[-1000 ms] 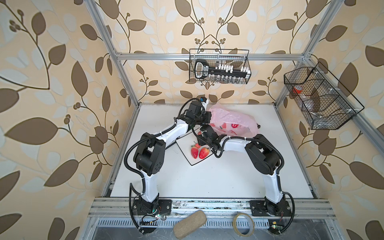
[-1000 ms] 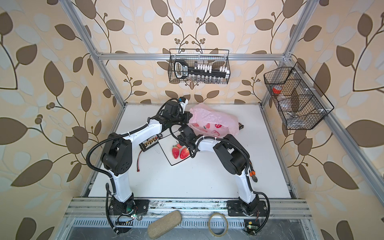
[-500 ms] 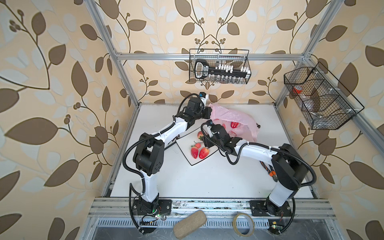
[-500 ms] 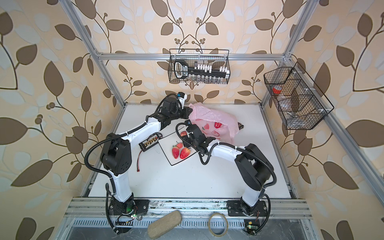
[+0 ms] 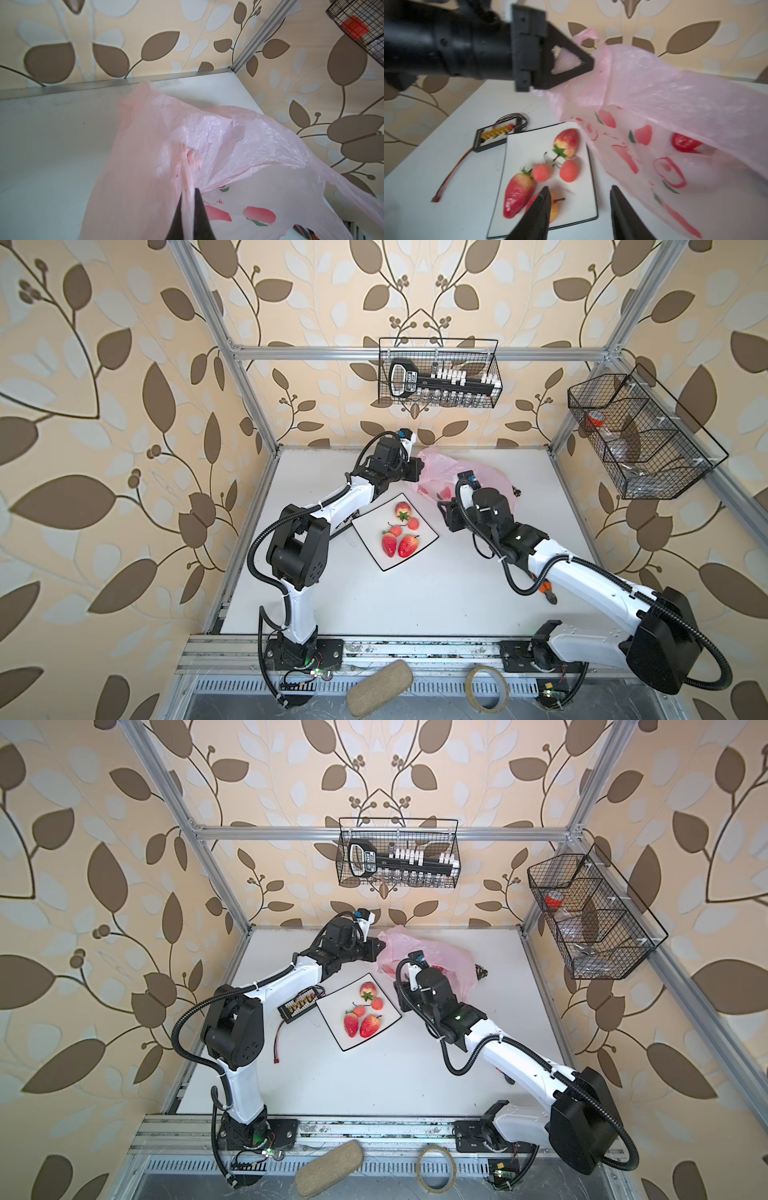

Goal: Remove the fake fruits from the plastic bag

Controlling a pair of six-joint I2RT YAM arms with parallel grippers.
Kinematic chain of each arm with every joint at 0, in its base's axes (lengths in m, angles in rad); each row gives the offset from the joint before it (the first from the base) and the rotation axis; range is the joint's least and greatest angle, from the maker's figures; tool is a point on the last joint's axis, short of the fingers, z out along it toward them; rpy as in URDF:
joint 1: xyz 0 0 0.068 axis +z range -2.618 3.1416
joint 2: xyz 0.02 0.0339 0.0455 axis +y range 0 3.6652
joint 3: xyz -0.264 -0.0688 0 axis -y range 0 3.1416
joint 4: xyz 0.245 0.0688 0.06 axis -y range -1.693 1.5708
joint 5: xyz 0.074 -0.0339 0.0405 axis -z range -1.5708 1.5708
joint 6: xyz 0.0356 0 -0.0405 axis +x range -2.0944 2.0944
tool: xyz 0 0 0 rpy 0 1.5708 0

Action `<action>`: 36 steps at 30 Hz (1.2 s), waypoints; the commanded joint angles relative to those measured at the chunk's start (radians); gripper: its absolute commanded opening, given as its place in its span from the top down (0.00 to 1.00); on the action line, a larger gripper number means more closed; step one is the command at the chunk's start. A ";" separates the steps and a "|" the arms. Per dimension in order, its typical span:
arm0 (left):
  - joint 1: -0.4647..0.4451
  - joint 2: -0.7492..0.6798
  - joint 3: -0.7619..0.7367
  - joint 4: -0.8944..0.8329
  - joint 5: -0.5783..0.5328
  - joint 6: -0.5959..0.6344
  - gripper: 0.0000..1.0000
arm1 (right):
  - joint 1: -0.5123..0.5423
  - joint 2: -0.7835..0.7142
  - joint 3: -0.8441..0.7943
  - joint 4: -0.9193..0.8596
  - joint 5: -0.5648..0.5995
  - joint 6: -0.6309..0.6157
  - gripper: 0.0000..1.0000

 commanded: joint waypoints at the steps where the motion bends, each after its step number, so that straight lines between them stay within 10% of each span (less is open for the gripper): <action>1: 0.006 -0.053 -0.021 0.050 0.017 -0.020 1.00 | -0.073 0.046 0.067 -0.102 0.066 0.113 0.62; 17: -0.012 -0.097 -0.027 0.068 0.045 -0.019 1.00 | -0.174 0.498 0.299 -0.052 0.186 0.248 0.57; 36: -0.044 -0.101 0.021 0.070 0.112 -0.007 1.00 | -0.292 0.791 0.517 -0.102 0.286 0.241 0.18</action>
